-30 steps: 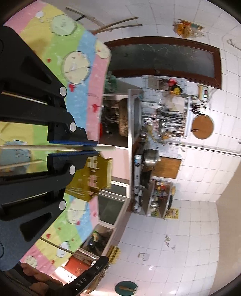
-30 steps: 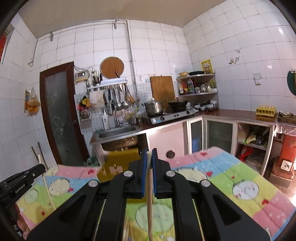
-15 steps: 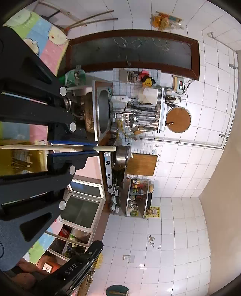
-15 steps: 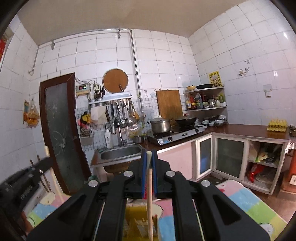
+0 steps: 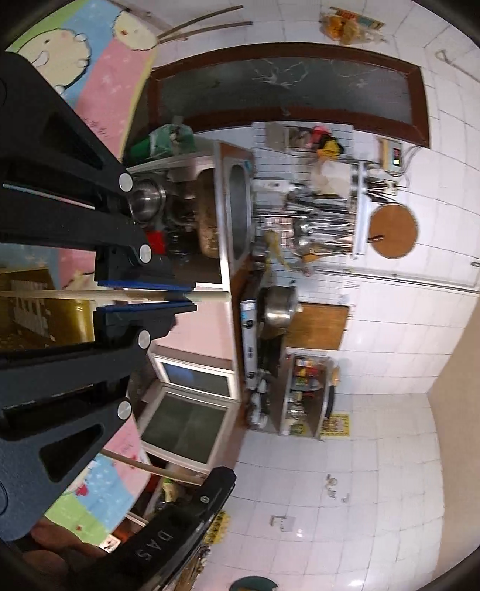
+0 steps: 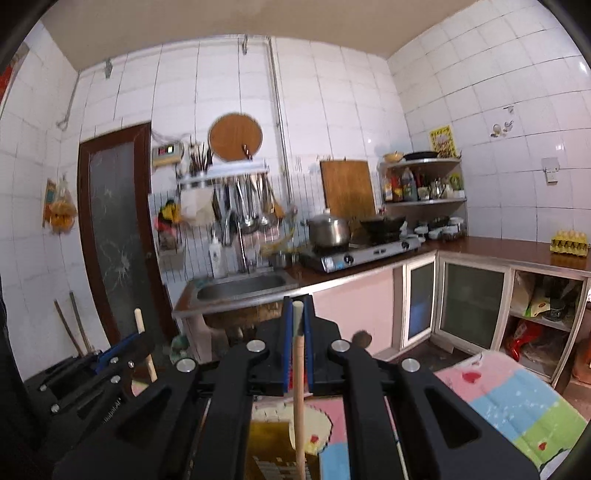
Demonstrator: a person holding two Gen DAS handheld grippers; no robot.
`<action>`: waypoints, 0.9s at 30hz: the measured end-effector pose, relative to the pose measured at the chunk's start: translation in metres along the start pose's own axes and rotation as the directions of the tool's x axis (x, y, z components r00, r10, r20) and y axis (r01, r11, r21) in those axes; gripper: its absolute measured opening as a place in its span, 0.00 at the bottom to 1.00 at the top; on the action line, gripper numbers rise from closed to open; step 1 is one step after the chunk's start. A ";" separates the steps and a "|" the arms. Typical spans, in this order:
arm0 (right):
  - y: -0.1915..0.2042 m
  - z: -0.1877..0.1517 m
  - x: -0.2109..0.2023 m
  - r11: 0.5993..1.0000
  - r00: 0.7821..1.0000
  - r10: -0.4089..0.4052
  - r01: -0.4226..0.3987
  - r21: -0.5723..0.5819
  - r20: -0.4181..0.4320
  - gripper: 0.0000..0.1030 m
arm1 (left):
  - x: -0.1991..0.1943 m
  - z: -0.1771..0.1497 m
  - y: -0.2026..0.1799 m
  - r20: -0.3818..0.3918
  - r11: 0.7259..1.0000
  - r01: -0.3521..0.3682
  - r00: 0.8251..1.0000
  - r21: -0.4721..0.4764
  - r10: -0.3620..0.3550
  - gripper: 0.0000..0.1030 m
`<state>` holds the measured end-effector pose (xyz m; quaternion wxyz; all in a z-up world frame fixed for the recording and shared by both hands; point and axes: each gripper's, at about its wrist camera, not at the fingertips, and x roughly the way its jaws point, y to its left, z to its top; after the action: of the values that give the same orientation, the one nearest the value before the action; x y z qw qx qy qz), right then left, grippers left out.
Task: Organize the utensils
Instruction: 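Lower the chopsticks into the holder and open both grippers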
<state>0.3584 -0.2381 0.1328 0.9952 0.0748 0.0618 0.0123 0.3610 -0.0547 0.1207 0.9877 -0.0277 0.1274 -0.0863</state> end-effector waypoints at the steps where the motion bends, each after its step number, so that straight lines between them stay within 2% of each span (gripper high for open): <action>1: 0.000 -0.005 0.002 1.000 1.000 -0.002 0.002 -0.007 -0.010 0.06 | 0.003 -0.005 0.002 -0.010 1.000 -0.005 1.000 0.000 0.005 0.04; 7: -0.004 -0.032 0.009 1.000 0.998 -0.004 0.003 -0.015 -0.059 0.06 | 0.012 -0.024 0.010 -0.050 1.000 -0.027 0.998 -0.001 0.027 0.04; 12: -0.007 -0.039 0.007 1.000 0.996 -0.013 0.011 -0.021 -0.084 0.07 | 0.005 -0.024 0.014 -0.061 0.999 -0.037 0.997 -0.008 0.036 0.05; 14: -0.010 -0.035 0.005 1.000 0.994 -0.019 0.016 -0.026 -0.111 0.07 | -0.001 -0.019 0.017 -0.063 0.999 -0.038 0.997 -0.010 0.037 0.16; 15: -0.010 -0.033 0.004 0.999 0.992 -0.023 0.020 -0.025 -0.120 0.19 | -0.006 -0.016 0.018 -0.058 0.999 -0.042 0.997 -0.015 0.041 0.31; 16: -0.012 -0.030 0.001 0.999 0.992 -0.028 0.026 -0.019 -0.127 0.40 | -0.014 -0.013 0.020 -0.046 0.998 -0.054 0.998 -0.021 0.053 0.47; 17: -0.015 -0.026 -0.005 1.000 0.992 -0.031 0.031 -0.004 -0.122 0.50 | -0.024 -0.009 0.022 -0.030 0.998 -0.064 0.998 -0.026 0.064 0.56; 18: -0.017 -0.024 -0.011 0.999 0.993 -0.034 0.035 0.006 -0.114 0.55 | -0.030 -0.007 0.022 -0.024 0.997 -0.067 0.997 -0.027 0.067 0.59; 20: -0.020 -0.019 -0.021 0.999 0.992 -0.048 0.049 0.009 -0.114 0.55 | -0.047 0.000 0.024 -0.020 0.998 -0.069 0.997 -0.015 0.069 0.69; 23: -0.023 -0.014 -0.038 0.997 0.988 -0.077 0.078 0.003 -0.132 0.56 | -0.067 0.005 0.027 -0.007 0.996 -0.085 0.996 0.005 0.085 0.71; 26: -0.028 -0.015 -0.063 0.995 0.986 -0.101 0.103 0.009 -0.132 0.65 | -0.090 0.004 0.033 0.008 0.995 -0.098 0.995 0.000 0.098 0.88; 27: -0.028 -0.016 -0.068 0.995 0.986 -0.101 0.104 0.013 -0.136 0.66 | -0.096 0.003 0.035 0.011 0.995 -0.103 0.995 -0.001 0.103 0.90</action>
<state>0.2894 -0.2661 0.1212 0.9873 0.0803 0.1330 -0.0343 0.2760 -0.0031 0.1442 0.9915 -0.0219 0.1235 -0.0350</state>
